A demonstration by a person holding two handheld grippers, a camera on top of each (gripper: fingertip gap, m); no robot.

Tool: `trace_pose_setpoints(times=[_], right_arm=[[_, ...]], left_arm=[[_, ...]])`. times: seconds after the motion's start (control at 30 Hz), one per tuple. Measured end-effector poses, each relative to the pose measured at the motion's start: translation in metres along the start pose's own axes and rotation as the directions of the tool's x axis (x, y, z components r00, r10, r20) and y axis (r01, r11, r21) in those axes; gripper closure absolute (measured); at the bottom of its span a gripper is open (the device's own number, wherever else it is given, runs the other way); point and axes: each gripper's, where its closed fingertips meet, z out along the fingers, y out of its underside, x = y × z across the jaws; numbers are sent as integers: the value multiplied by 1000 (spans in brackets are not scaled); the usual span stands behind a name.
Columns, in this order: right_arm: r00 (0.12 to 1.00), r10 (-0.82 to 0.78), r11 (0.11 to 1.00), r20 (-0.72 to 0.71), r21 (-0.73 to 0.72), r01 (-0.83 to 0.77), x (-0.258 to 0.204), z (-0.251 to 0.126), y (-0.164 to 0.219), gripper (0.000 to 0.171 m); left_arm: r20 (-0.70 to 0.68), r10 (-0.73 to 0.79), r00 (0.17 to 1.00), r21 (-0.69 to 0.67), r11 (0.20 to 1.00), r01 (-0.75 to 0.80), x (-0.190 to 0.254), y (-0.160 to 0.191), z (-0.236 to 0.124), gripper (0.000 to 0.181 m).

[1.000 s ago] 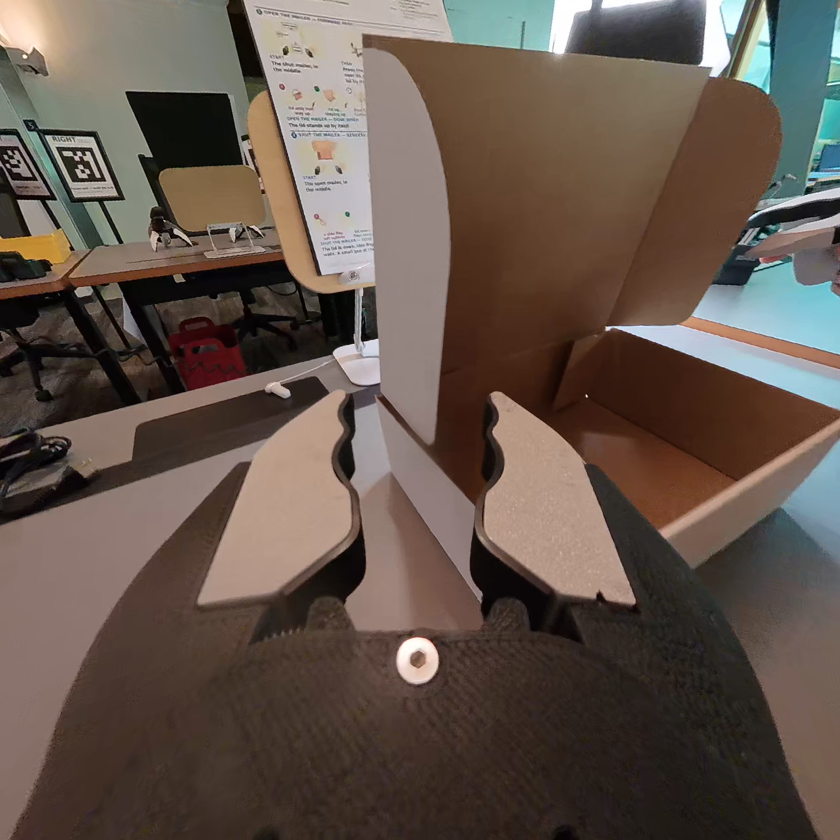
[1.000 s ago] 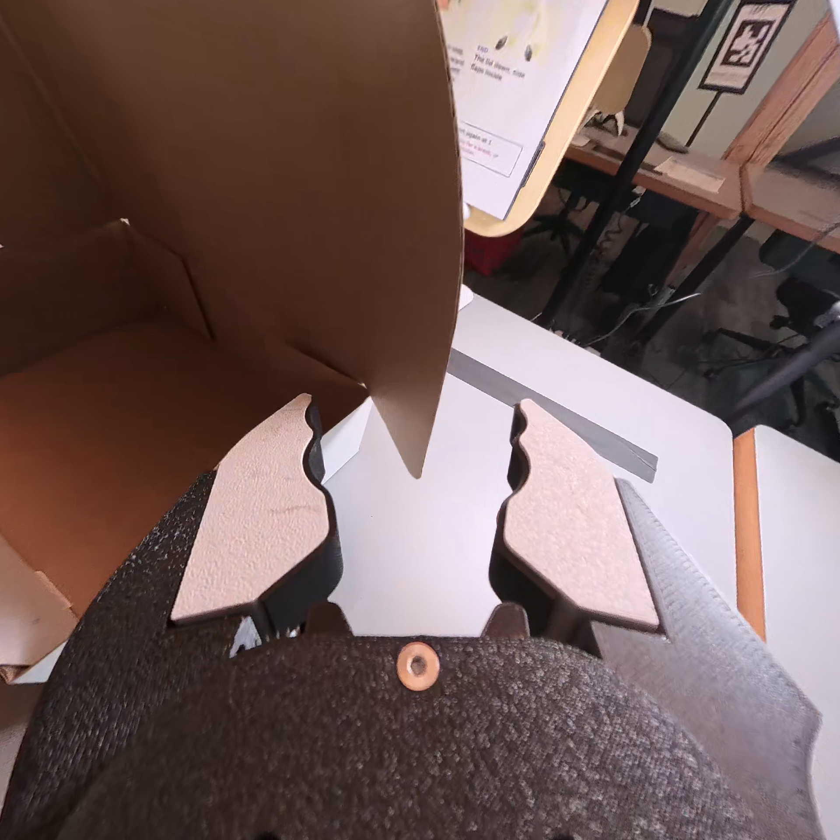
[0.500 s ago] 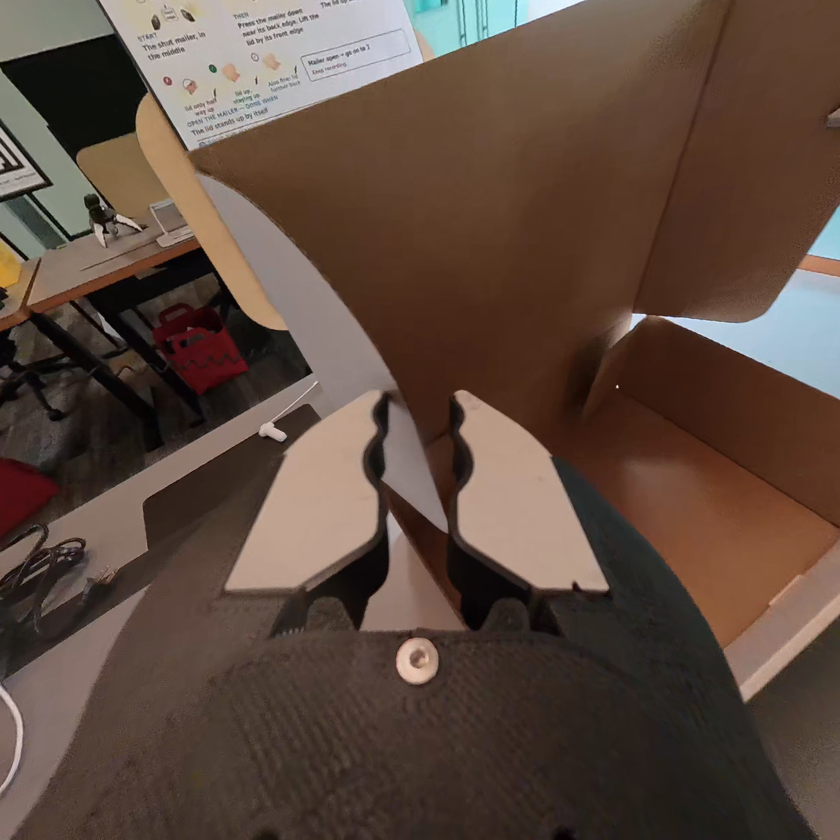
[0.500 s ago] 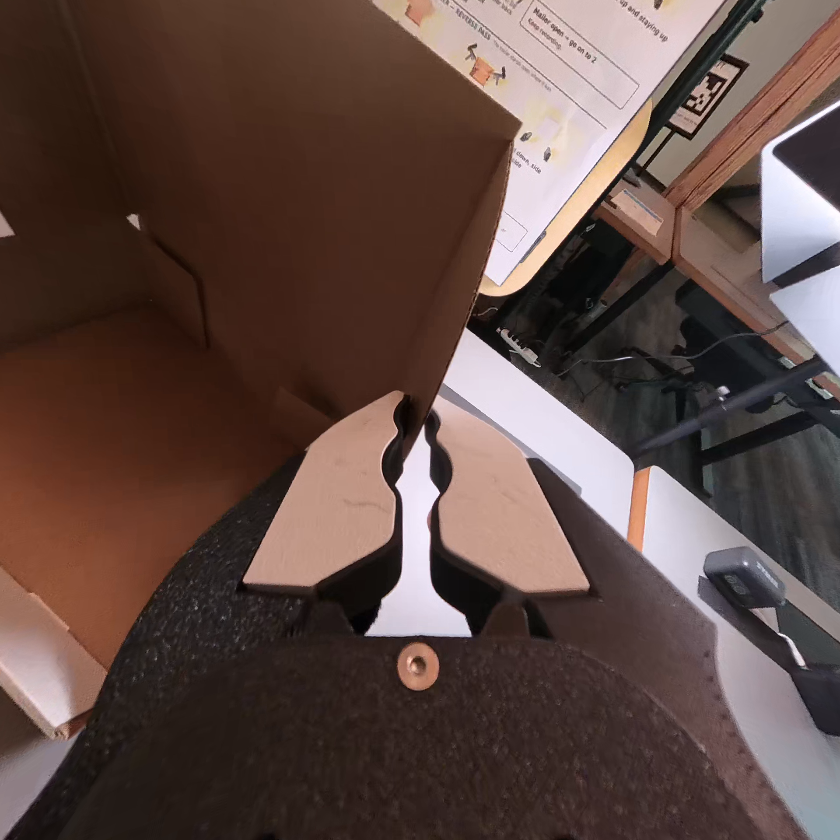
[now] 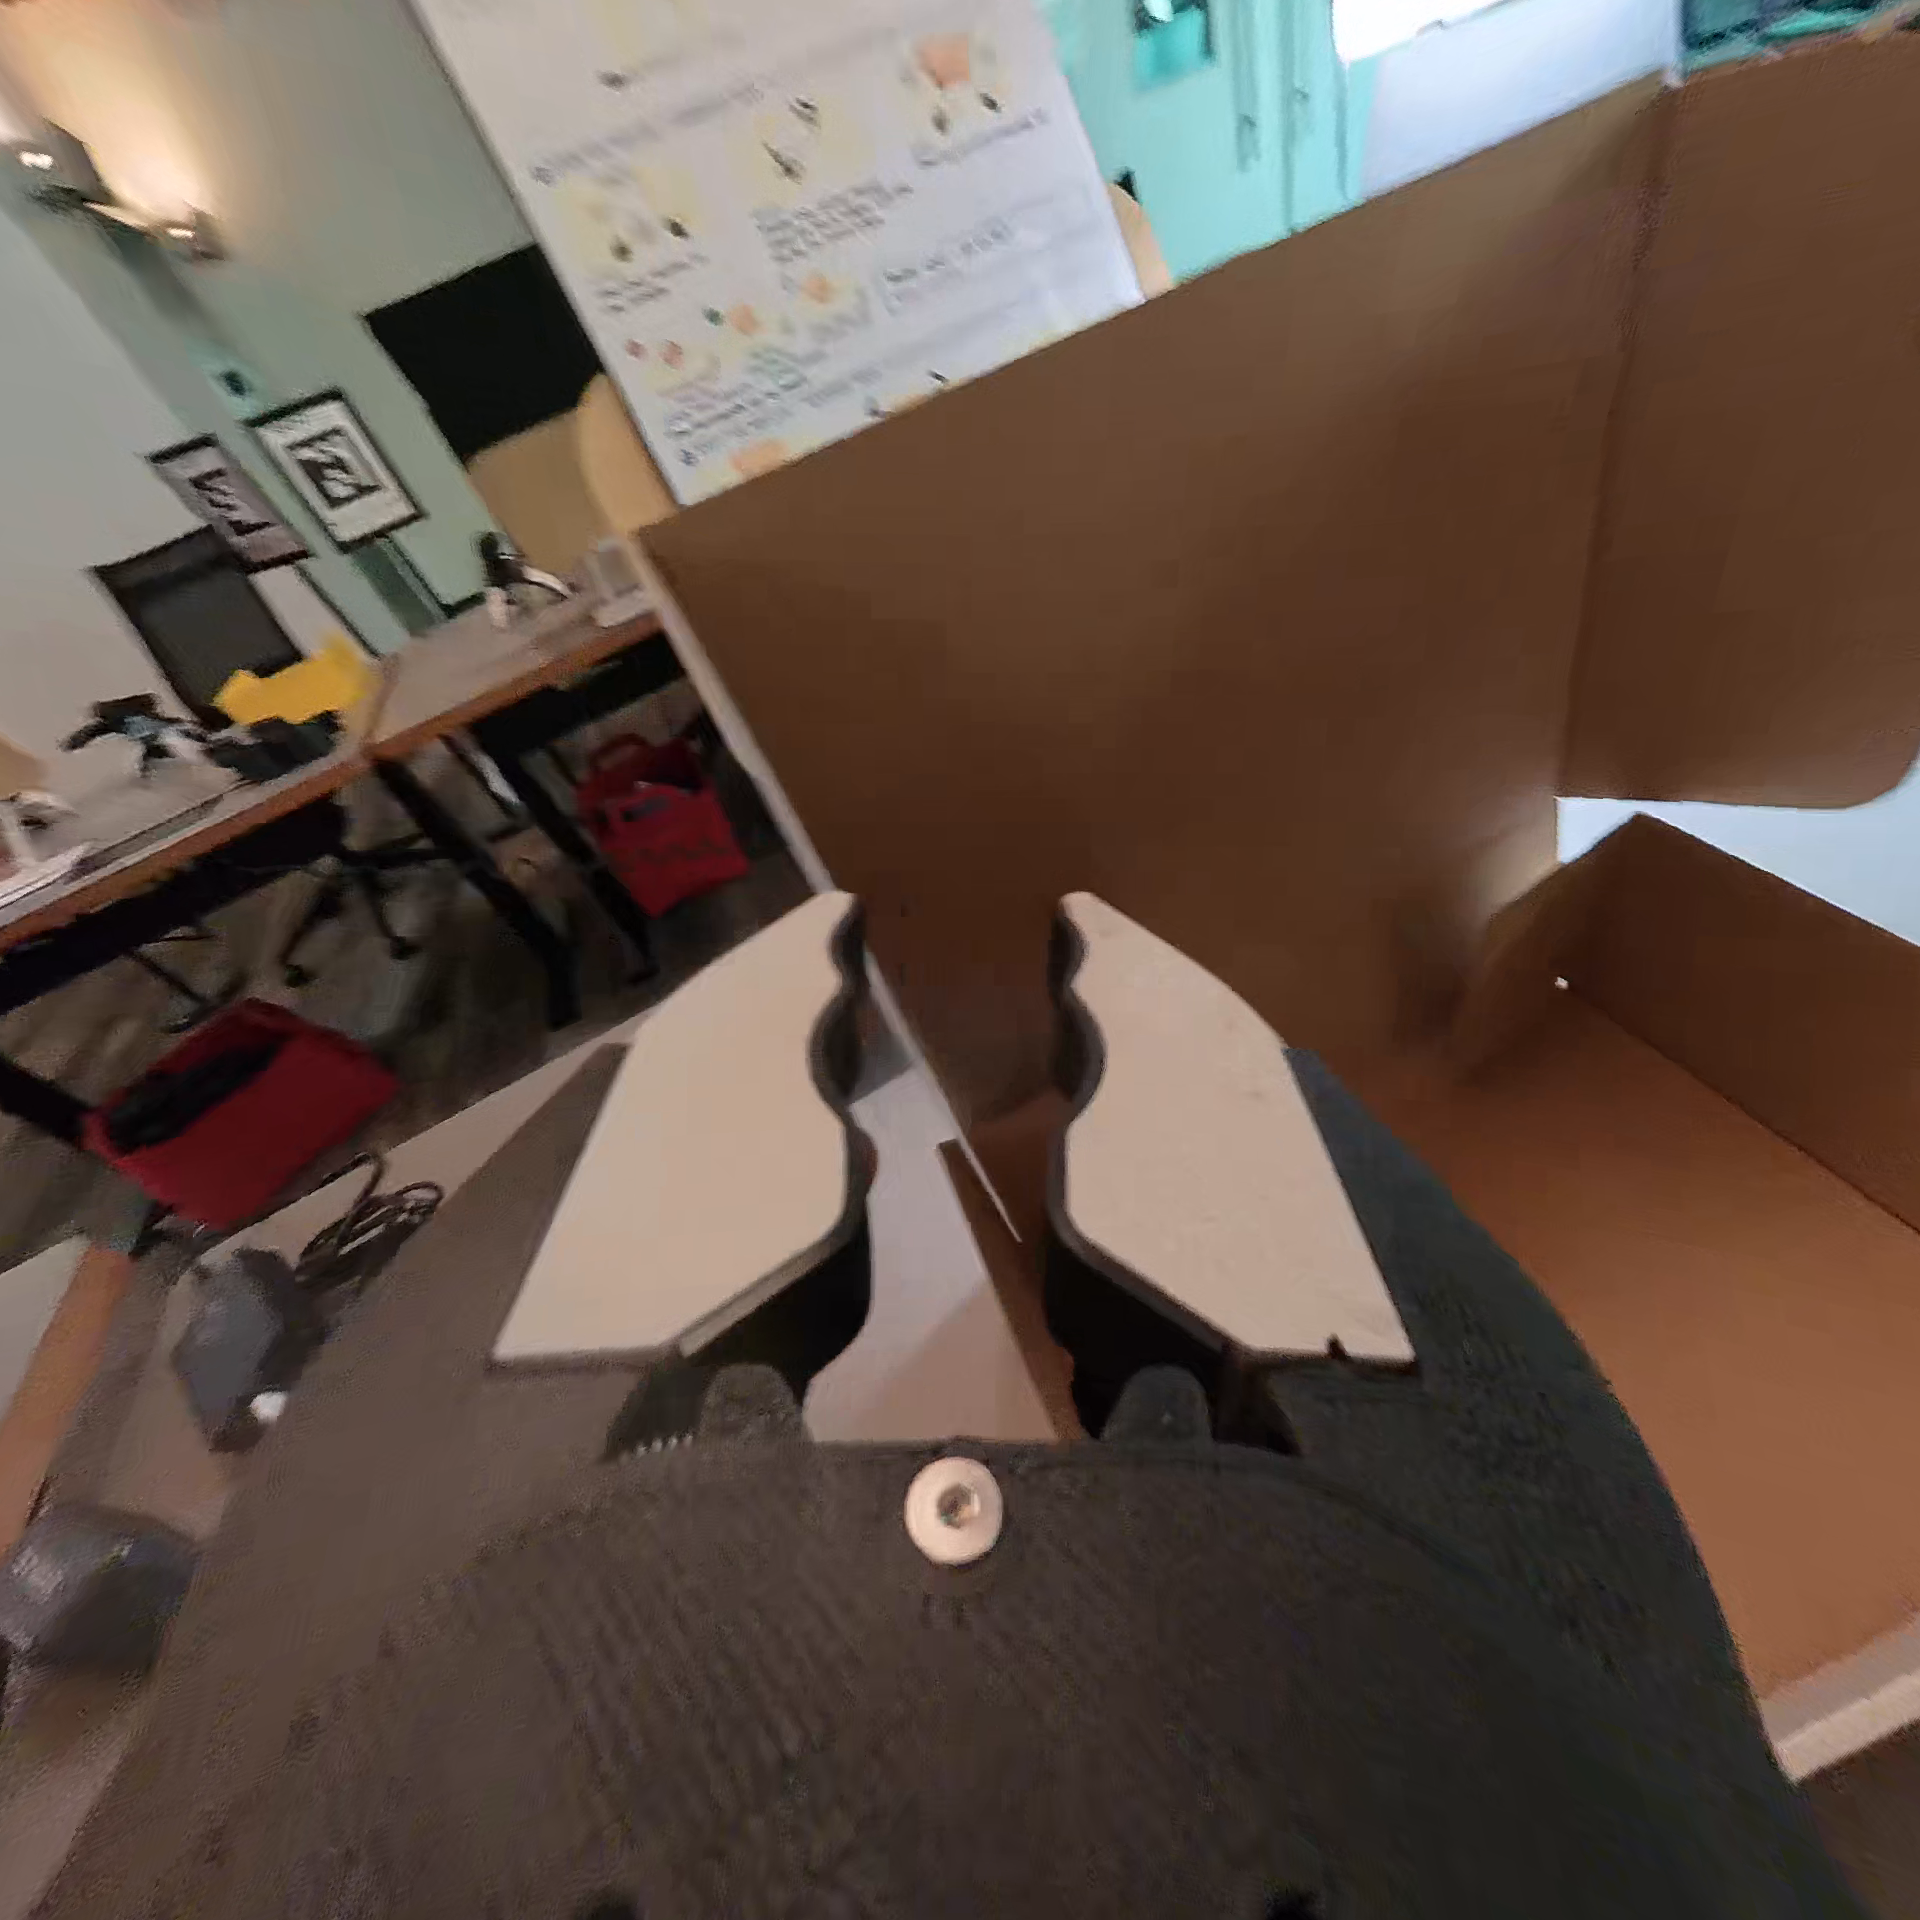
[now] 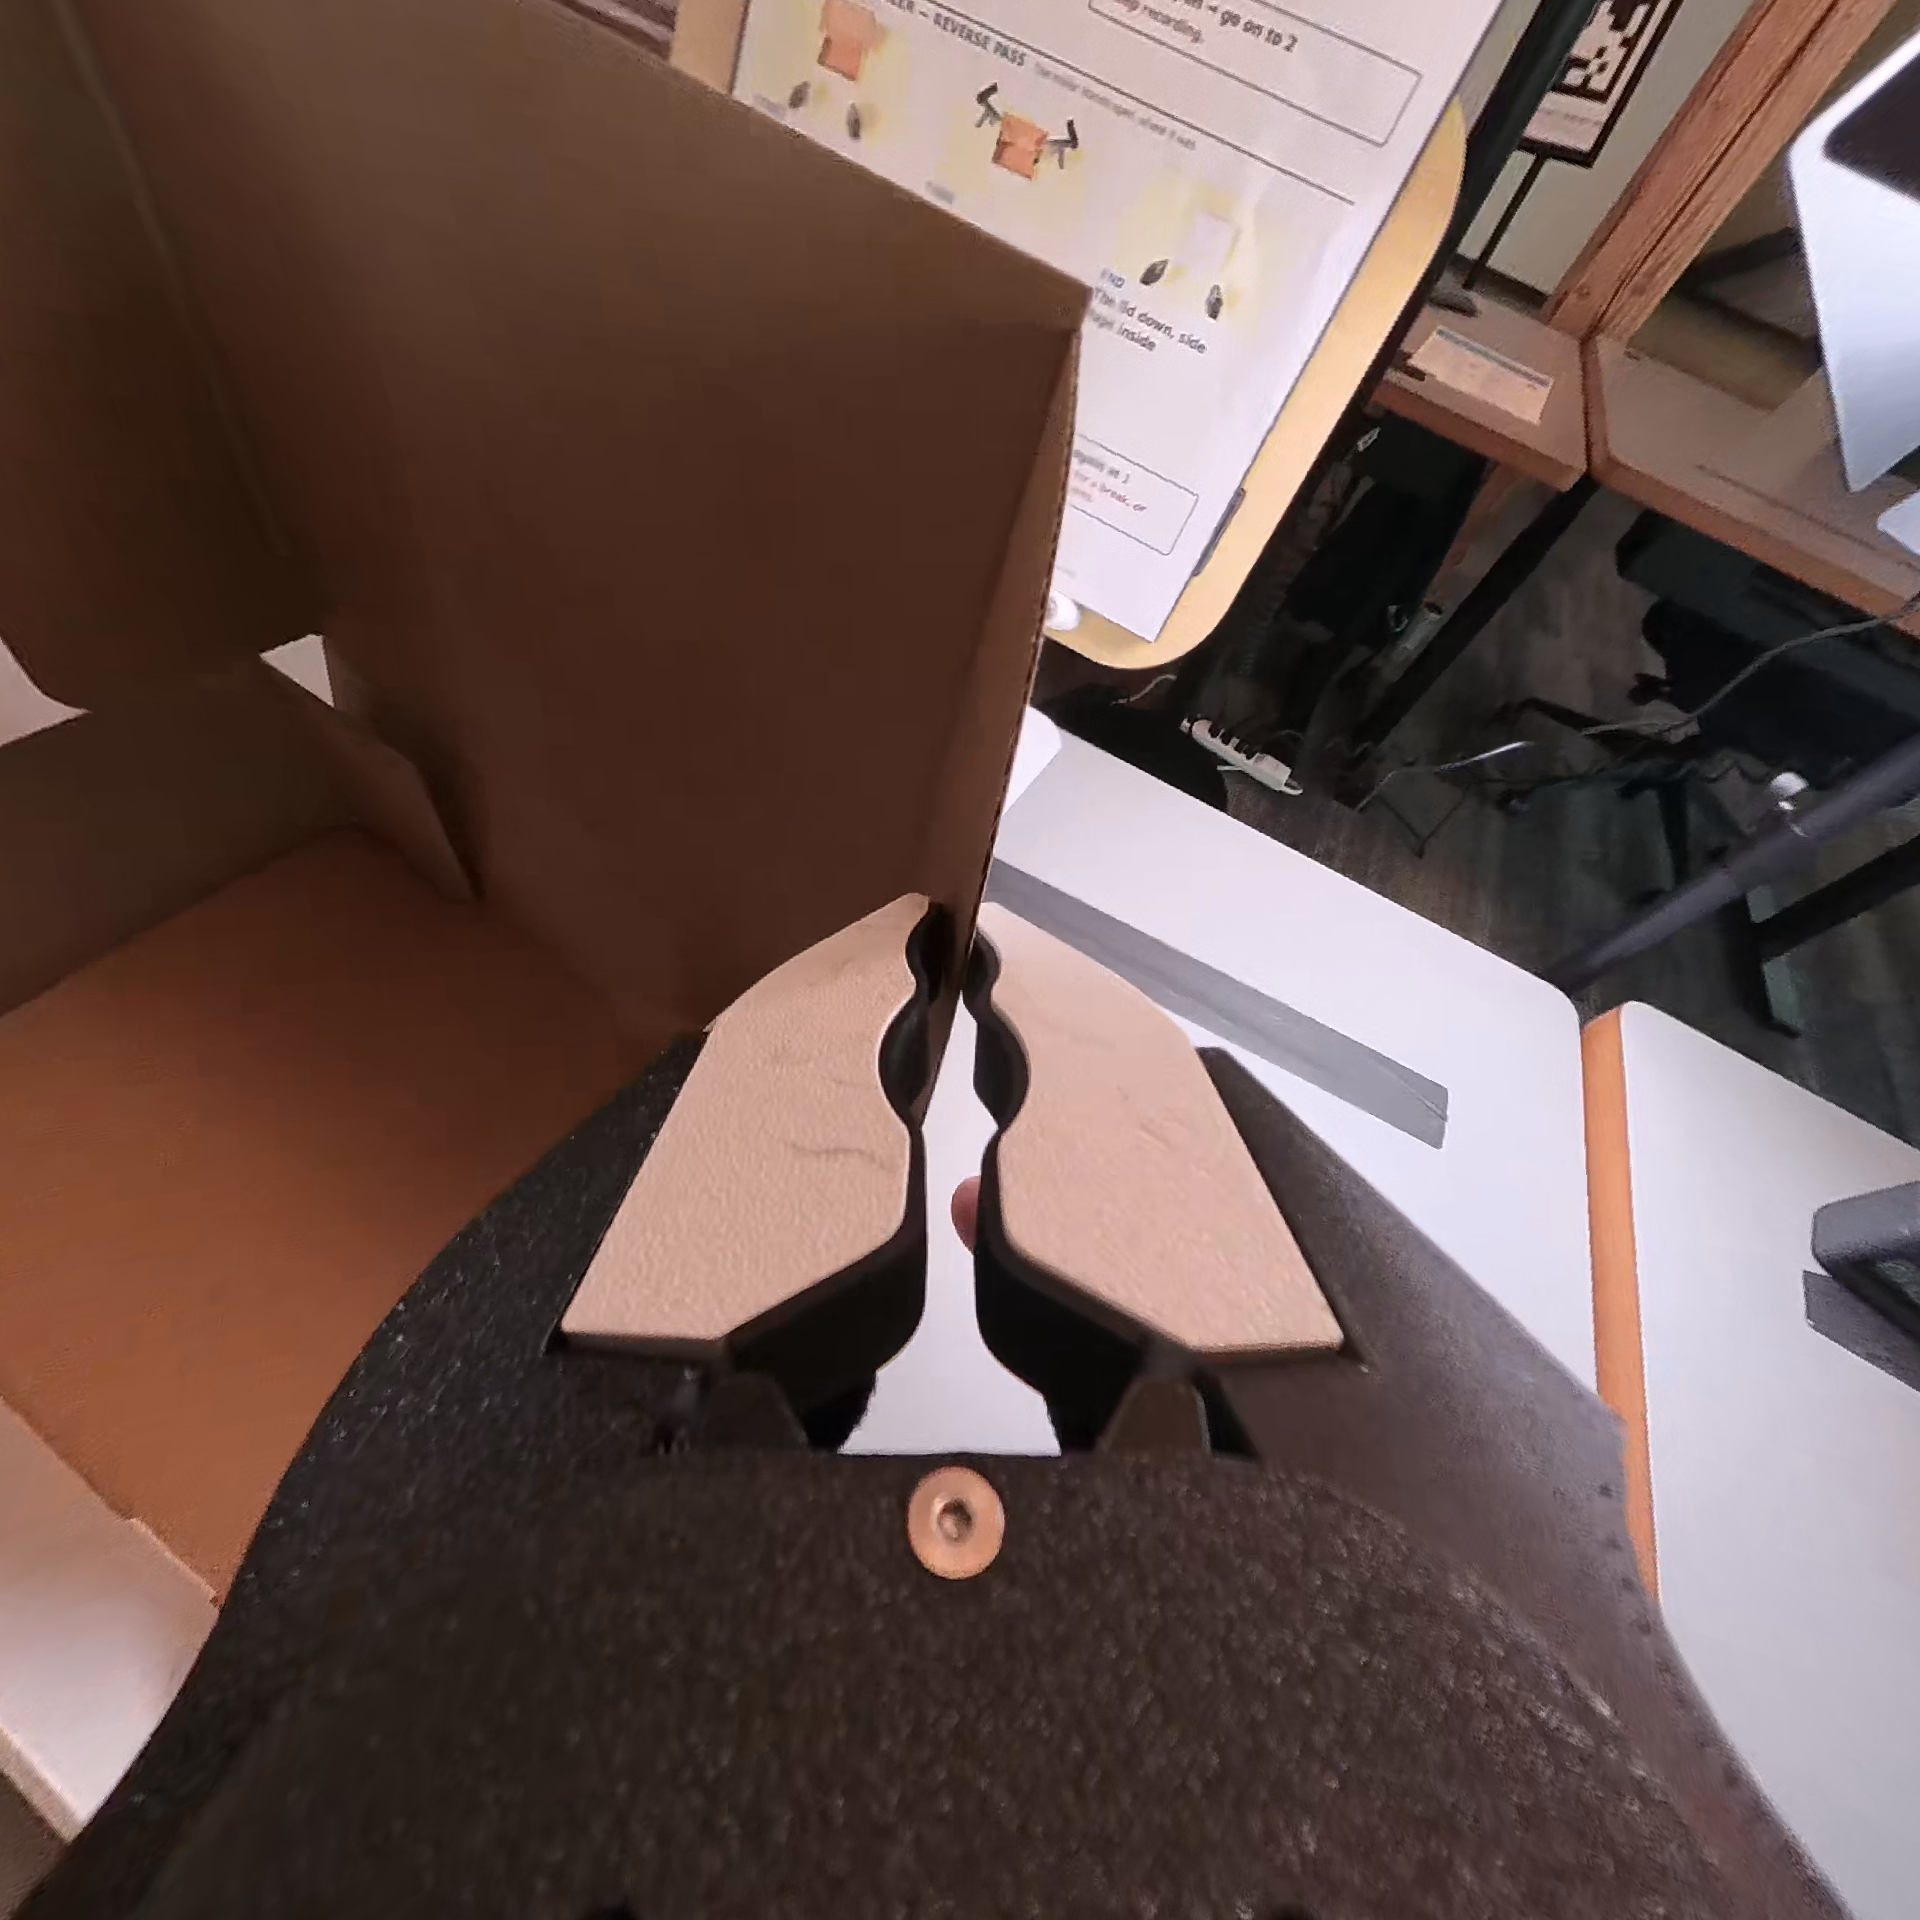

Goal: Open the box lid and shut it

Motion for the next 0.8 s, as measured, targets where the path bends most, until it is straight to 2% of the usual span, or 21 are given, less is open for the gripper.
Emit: trace_pose_setpoints(times=[0.03, 0.13, 0.2, 0.23, 0.27, 0.3, 0.33, 0.57, 0.8], right_arm=[[1000, -4, 1000, -1, 11, 4, 1, 0, 0, 169], [1000, -9, 1000, 3, 15, 9, 1, 1, -1, 169], [999, -31, 999, -12, 12, 31, 1, 2, -2, 169], [999, -37, 999, -19, 7, 37, 1, 3, -3, 168], [999, -36, 999, -22, 2, 36, 1, 4, -3, 168], [999, -31, 1000, -25, -3, 31, 2, 4, -3, 168], [999, -20, 1000, -28, -9, 20, 3, 5, -3, 168], [997, 72, 997, -36, 1, -72, -3, 9, 0, 167], [988, 84, 988, -130, 137, -66, -25, -17, 20, 165]], left_arm=[[16, -26, 1000, 12, 1000, 26, -4, -2, -1, 135], [33, -95, 995, -15, 995, 96, -13, -1, 16, 112], [89, -58, 994, -69, 996, 64, -27, 4, 36, 110], [66, -75, 995, -101, 992, 82, -27, 8, 47, 113], [22, -105, 994, -130, 986, 107, -24, 12, 56, 120], [-5, -118, 993, -152, 982, 115, -23, 16, 62, 140], [-11, -118, 993, -159, 981, 115, -24, 19, 64, 167], [-77, -128, 989, -98, 988, 120, 1, 18, 38, 168], [-118, -92, 989, -45, 995, 87, 27, 31, -1, 167]])
